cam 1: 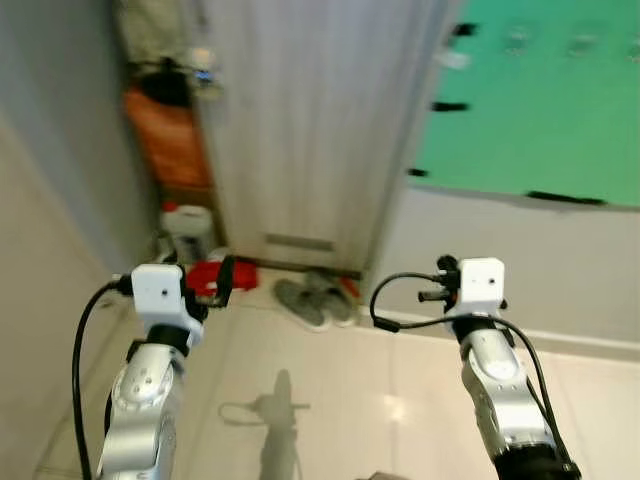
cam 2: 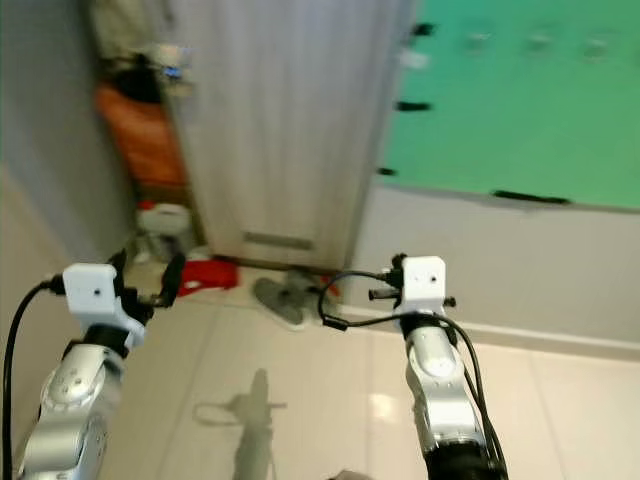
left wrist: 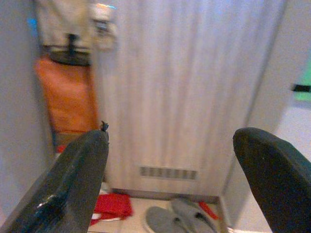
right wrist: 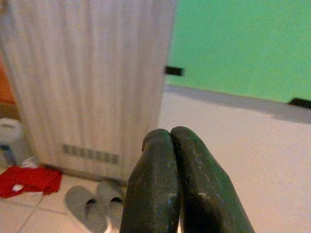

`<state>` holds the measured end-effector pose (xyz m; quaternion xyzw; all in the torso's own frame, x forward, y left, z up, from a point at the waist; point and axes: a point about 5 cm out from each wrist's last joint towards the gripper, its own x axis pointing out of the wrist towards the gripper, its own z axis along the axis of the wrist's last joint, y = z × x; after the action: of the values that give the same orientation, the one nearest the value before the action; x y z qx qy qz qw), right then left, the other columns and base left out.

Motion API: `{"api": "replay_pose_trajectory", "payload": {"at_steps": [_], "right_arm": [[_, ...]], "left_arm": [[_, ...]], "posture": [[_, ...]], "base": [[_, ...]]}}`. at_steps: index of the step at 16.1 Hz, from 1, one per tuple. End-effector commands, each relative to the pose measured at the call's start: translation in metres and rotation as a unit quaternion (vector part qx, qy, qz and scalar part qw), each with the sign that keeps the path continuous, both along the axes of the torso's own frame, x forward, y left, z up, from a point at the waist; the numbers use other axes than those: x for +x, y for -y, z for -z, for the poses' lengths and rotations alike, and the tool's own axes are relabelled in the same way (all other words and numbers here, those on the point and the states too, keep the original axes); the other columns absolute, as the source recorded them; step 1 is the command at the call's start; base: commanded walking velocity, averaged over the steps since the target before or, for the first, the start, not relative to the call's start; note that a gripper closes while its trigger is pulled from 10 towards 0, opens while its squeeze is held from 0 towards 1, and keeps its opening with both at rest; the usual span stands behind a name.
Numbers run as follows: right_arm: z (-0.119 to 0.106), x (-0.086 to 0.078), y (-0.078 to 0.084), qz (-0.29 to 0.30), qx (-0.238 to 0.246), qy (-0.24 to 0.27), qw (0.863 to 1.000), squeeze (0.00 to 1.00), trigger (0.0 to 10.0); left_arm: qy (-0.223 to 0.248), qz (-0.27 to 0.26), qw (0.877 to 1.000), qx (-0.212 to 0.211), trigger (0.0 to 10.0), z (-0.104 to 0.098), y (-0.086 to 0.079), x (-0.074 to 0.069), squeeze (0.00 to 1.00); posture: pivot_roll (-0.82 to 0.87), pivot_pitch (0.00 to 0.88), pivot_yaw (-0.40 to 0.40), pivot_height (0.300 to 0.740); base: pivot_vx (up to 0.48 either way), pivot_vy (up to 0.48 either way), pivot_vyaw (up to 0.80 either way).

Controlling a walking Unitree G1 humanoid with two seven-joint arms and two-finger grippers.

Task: Hang keys on a hook

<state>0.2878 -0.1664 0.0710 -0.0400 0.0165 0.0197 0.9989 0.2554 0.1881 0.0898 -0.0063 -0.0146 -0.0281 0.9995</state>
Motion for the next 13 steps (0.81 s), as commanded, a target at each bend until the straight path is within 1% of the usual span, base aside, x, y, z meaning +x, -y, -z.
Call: {"api": "replay_pose_trajectory", "payload": {"at_steps": [1,2,4,5,6,9,13], "right_arm": [[0.000,0.002,0.008,0.009,-0.006,-0.004,1.000,0.00,10.0],[0.000,0.003,0.010,0.012,-0.009,-0.004,1.000,0.00,10.0],[0.003,0.000,0.017,0.029,-0.018,-0.012,0.999,0.00,10.0],[0.005,-0.002,0.021,0.040,-0.018,-0.019,0.999,0.00,10.0],[0.007,-0.002,0.024,0.047,-0.012,-0.022,0.999,1.00,10.0],[0.006,0.000,0.027,0.047,-0.011,-0.018,0.999,1.00,10.0],[0.004,0.002,0.026,0.043,-0.012,-0.012,0.999,1.00,10.0]], "left_arm": [[-0.020,0.016,1.000,-0.004,10.0,0.008,0.010,0.003,0.00],[-0.023,0.017,1.000,-0.010,10.0,0.009,0.012,0.006,0.00],[-0.023,0.016,1.000,-0.004,10.0,0.008,0.014,0.009,0.00],[-0.024,0.014,1.000,-0.007,10.0,0.009,0.014,0.011,0.00],[-0.025,0.015,1.000,-0.008,10.0,0.009,0.014,0.011,0.00],[-0.028,0.014,0.999,-0.017,10.0,0.012,0.016,0.015,0.00],[-0.029,0.009,0.999,-0.022,10.0,0.012,0.014,0.019,0.00]], "posture": [[-0.02,0.000,0.017,0.740],[-0.02,0.000,0.017,0.740],[-0.03,0.000,0.020,0.740],[-0.03,0.000,0.022,0.740],[-0.03,0.000,0.023,0.740],[-0.04,0.000,0.023,0.740],[-0.04,0.000,0.019,0.740]], "base": [[0.000,-0.458,-0.64],[0.000,-0.461,-0.64],[0.000,-0.463,-0.61],[0.000,-0.465,-0.58],[0.000,-0.465,-0.55],[0.000,-0.467,-0.60],[0.000,-0.469,-0.69]]}}
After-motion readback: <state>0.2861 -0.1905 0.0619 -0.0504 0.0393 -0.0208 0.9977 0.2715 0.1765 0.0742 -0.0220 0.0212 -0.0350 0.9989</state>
